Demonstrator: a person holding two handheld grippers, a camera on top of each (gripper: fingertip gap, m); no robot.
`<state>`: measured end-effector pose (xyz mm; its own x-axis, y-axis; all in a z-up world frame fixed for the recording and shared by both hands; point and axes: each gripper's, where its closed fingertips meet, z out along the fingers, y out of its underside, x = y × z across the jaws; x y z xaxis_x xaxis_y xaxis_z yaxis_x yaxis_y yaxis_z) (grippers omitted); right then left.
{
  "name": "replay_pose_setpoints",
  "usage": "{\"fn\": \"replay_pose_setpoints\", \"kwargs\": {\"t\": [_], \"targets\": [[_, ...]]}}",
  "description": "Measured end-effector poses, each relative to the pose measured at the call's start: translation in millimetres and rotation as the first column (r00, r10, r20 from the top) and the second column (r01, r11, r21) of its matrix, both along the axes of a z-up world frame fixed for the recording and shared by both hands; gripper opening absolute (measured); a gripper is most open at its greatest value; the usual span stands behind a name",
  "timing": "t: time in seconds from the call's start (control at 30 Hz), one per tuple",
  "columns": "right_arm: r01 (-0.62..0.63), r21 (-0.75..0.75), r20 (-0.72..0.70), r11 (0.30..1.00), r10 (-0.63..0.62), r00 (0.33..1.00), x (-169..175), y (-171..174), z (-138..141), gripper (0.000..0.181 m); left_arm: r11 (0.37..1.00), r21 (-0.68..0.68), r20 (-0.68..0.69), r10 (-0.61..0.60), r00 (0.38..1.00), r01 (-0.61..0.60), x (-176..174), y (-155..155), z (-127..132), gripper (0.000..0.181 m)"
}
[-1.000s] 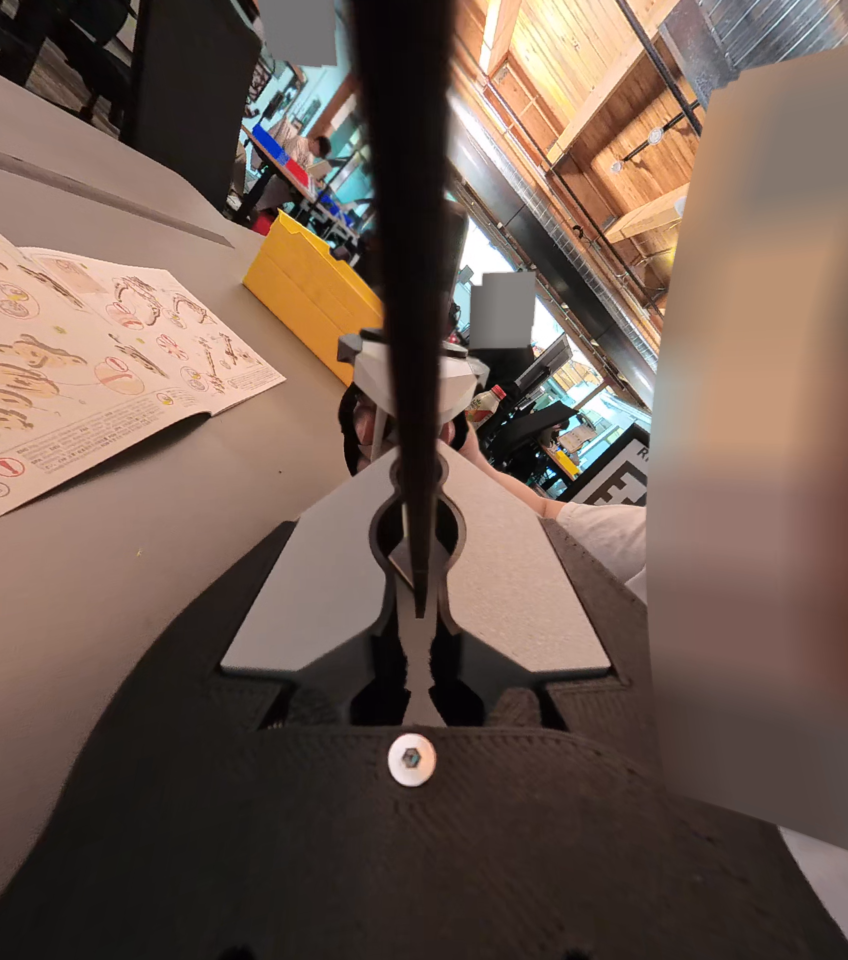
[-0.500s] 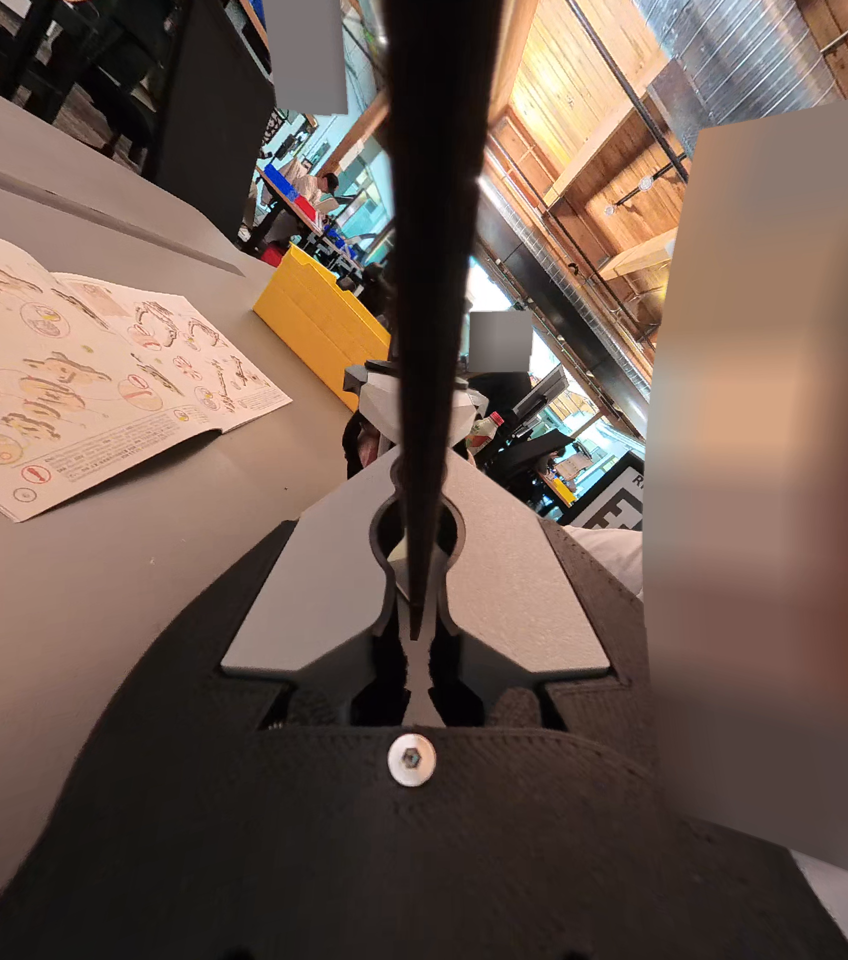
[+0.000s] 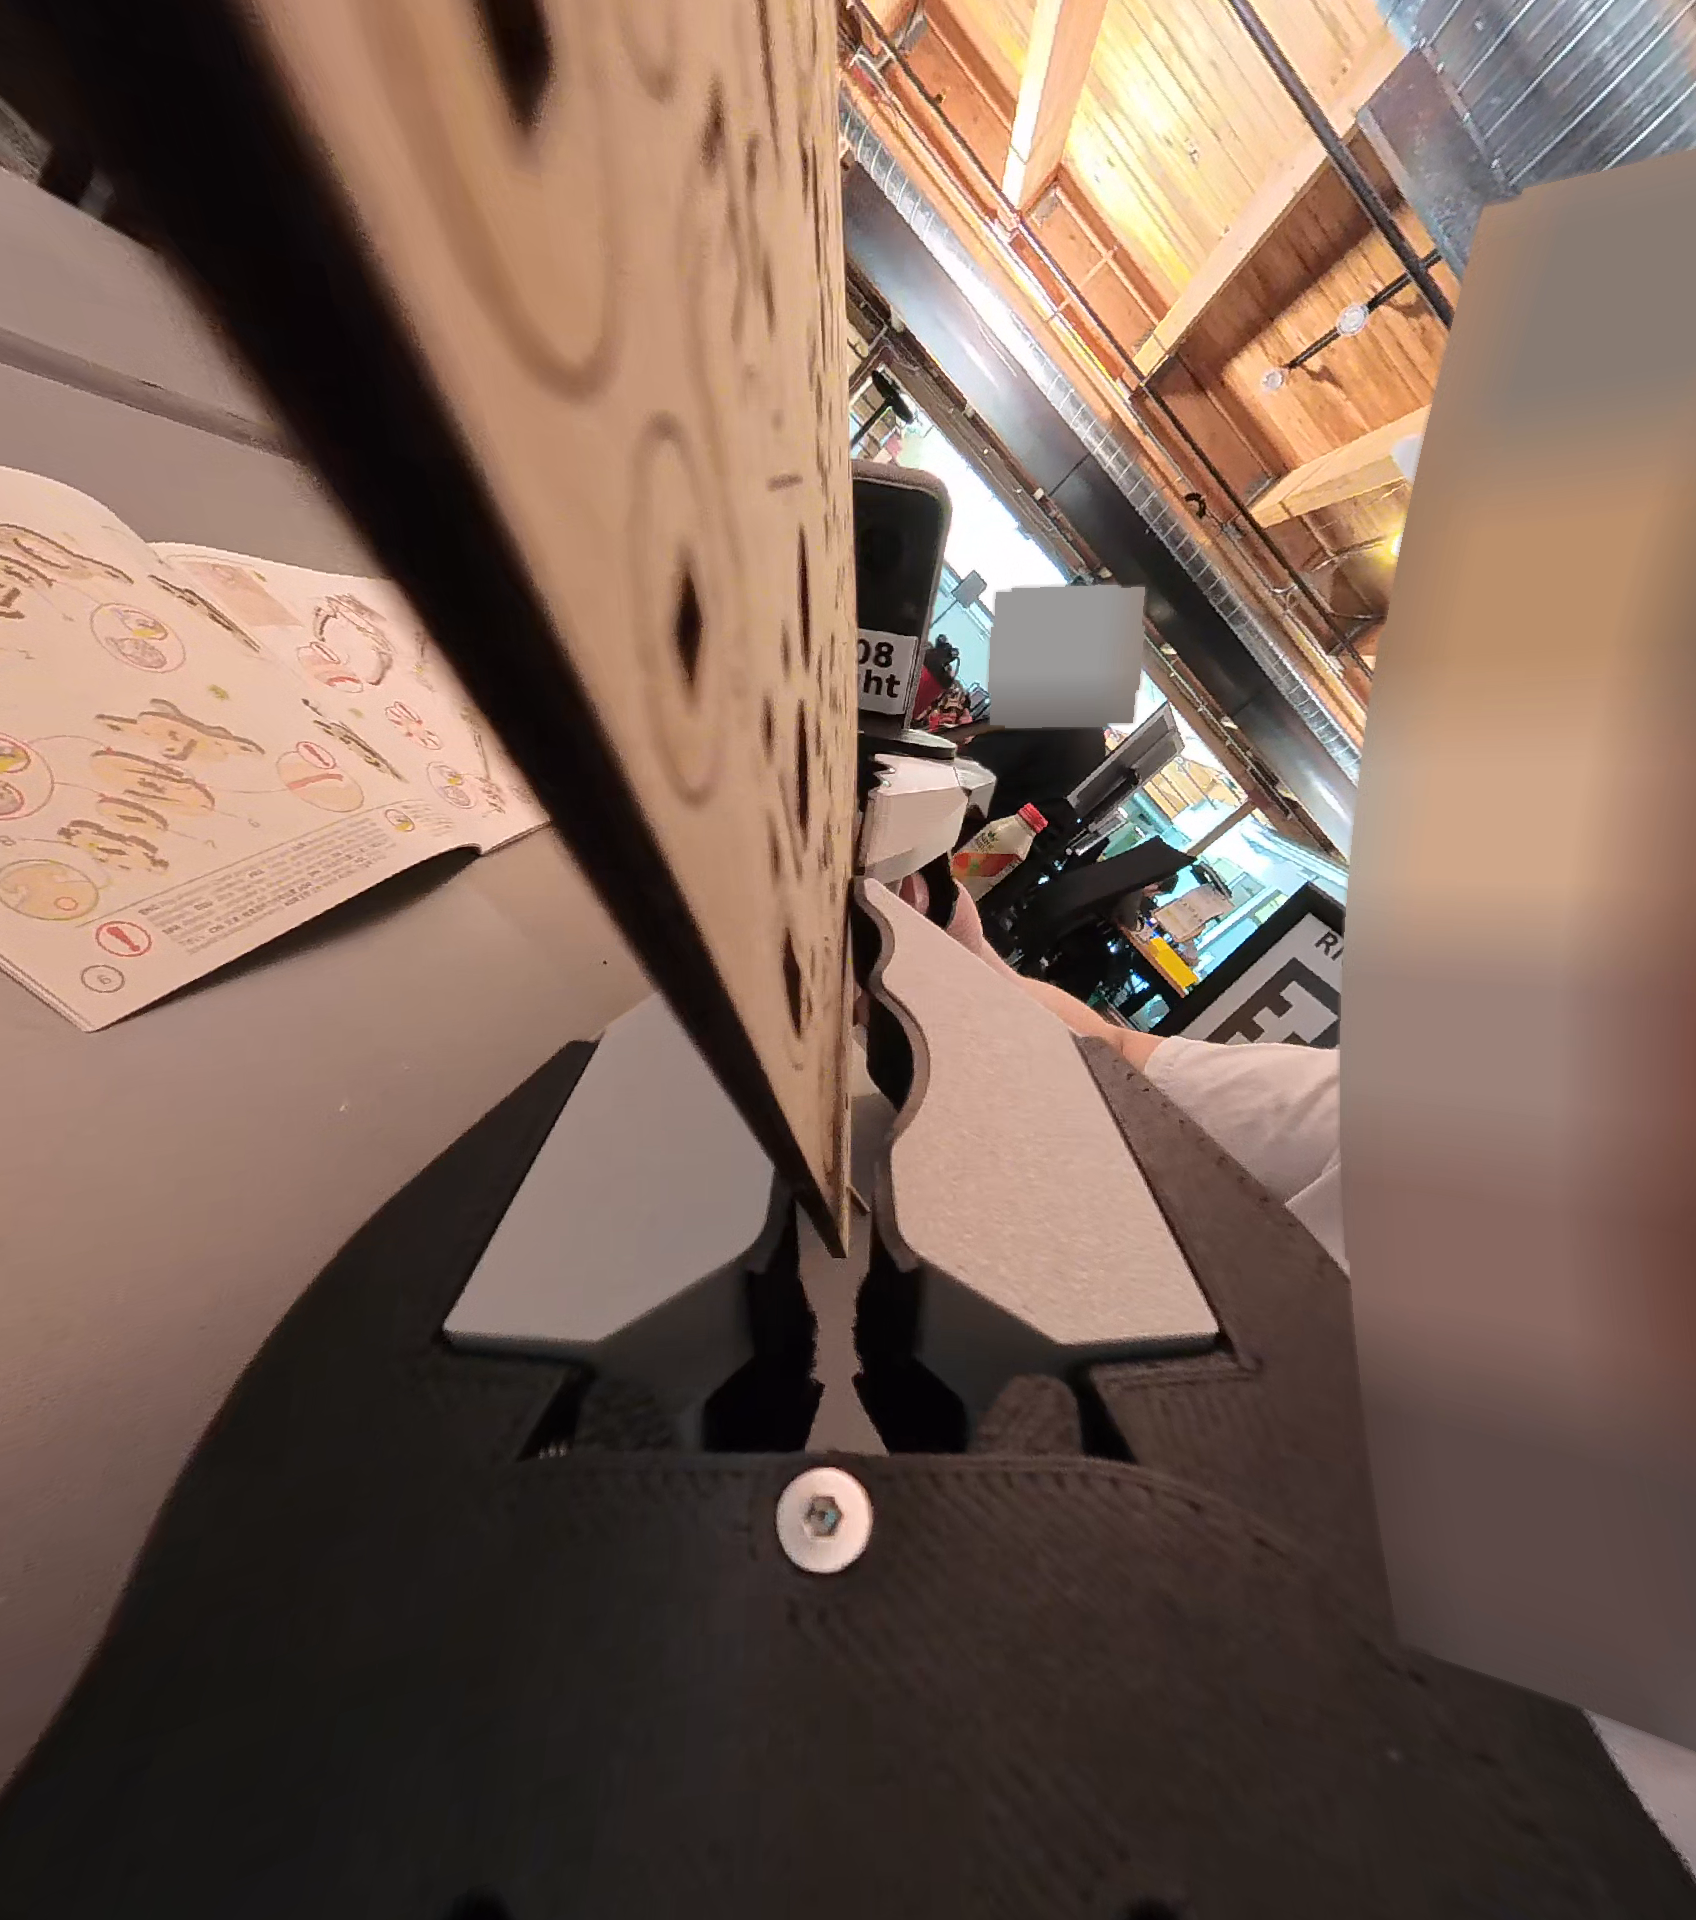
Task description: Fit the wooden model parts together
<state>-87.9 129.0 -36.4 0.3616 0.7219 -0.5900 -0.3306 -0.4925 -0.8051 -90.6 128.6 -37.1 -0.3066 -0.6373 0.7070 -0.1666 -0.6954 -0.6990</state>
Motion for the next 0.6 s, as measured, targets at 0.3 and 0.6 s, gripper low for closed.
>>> {"fn": "replay_pose_setpoints", "kwargs": {"t": [0.3, 0.6], "targets": [[-0.011, 0.019, 0.042, 1.000, 0.010, 0.999, -0.6, -1.0, -2.0, 0.003, 1.000, -0.026, -0.021, -0.011, 1.000, 0.011, -0.7, -1.2, -0.5, 0.000], [0.003, 0.050, 0.136, 0.999, -0.009, 0.991, 0.4, 0.1, -6.7, 0.005, 0.990, -0.138, -0.038, -0.011, 0.999, 0.006, 0.3, -0.2, -3.9, 0.000]]}}
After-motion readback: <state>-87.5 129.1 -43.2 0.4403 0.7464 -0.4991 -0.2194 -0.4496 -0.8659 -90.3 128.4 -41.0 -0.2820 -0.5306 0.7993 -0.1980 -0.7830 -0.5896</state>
